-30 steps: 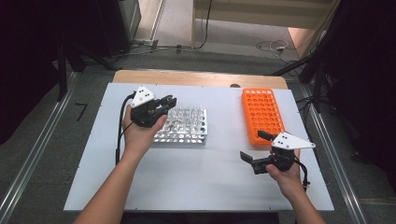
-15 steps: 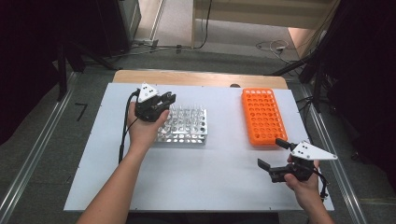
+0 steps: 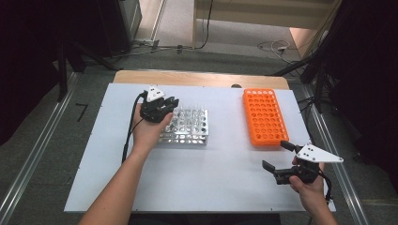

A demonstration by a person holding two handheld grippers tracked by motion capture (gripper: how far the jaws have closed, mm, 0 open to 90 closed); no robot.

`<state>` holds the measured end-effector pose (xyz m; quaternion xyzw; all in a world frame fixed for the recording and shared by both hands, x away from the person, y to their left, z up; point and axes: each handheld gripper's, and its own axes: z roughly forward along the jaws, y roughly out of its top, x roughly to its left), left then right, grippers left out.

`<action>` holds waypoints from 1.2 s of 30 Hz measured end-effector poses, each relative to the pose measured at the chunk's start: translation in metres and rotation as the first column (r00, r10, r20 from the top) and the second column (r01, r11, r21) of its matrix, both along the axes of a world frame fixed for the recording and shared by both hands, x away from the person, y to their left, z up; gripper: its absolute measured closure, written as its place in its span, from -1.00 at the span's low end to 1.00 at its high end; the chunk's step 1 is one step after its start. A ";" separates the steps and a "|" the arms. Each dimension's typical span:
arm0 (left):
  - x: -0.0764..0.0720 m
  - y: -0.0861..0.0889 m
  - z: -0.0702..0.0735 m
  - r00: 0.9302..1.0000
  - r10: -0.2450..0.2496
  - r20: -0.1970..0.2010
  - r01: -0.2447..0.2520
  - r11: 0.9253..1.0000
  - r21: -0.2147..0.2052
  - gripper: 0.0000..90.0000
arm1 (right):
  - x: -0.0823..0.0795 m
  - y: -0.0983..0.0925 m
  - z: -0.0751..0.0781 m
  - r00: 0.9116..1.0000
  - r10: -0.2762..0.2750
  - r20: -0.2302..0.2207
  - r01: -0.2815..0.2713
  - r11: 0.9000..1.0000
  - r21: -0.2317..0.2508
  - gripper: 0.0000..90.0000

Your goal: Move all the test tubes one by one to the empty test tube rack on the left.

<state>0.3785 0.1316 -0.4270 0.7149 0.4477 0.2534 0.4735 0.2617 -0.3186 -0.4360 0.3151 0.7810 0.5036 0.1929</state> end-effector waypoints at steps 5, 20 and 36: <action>0.002 -0.002 -0.004 0.999 -0.007 -0.038 0.008 1.000 0.024 0.68 | 0.000 -0.001 0.000 1.000 -0.005 -0.003 0.005 1.000 0.000 -1.00; -0.012 0.006 0.000 0.999 -0.006 -0.035 0.004 0.998 -0.067 0.19 | 0.003 -0.002 -0.003 1.000 -0.009 -0.007 0.009 1.000 -0.009 -1.00; -0.085 0.020 -0.001 0.997 -0.058 0.056 0.066 0.987 -0.145 -0.82 | 0.005 -0.002 -0.006 1.000 -0.015 -0.007 0.015 1.000 -0.017 -1.00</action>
